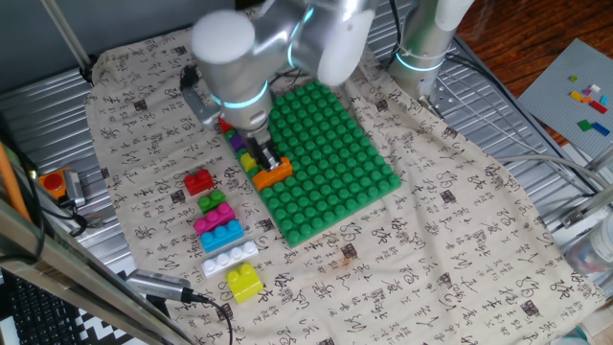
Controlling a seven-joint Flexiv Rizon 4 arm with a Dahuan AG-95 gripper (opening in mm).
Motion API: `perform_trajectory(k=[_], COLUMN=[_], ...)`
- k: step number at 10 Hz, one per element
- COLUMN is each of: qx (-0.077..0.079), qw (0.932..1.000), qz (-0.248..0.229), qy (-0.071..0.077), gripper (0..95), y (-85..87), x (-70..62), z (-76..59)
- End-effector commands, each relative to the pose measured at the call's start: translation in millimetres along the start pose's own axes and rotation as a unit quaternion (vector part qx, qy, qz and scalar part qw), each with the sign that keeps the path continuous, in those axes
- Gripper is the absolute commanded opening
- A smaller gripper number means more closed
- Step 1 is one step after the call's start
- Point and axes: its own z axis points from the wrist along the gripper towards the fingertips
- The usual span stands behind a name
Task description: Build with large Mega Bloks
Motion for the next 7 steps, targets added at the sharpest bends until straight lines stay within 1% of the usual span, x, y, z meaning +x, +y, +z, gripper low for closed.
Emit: perform_trajectory(k=[1,2,3,4,5,6,7], qx=[0.001,0.001,0.004,0.005,0.005,0.006,0.005], qw=[1.0,1.0,1.0,0.9999,0.9997,0.9997,0.9998], qz=[0.0,0.0,0.001,0.002,0.001,0.0,0.0], qy=[0.0,-0.001,-0.007,-0.013,-0.024,-0.025,-0.021], gripper=[0.0,0.0,0.0,0.0,0.0,0.0,0.0], y=[1.8,2.3,2.6,2.6,2.0,1.9,3.2], x=[-6.2,-7.6,-11.0,-13.5,-16.2,-16.6,-17.7], z=[6.8,10.4,20.4,28.7,40.1,41.4,37.5])
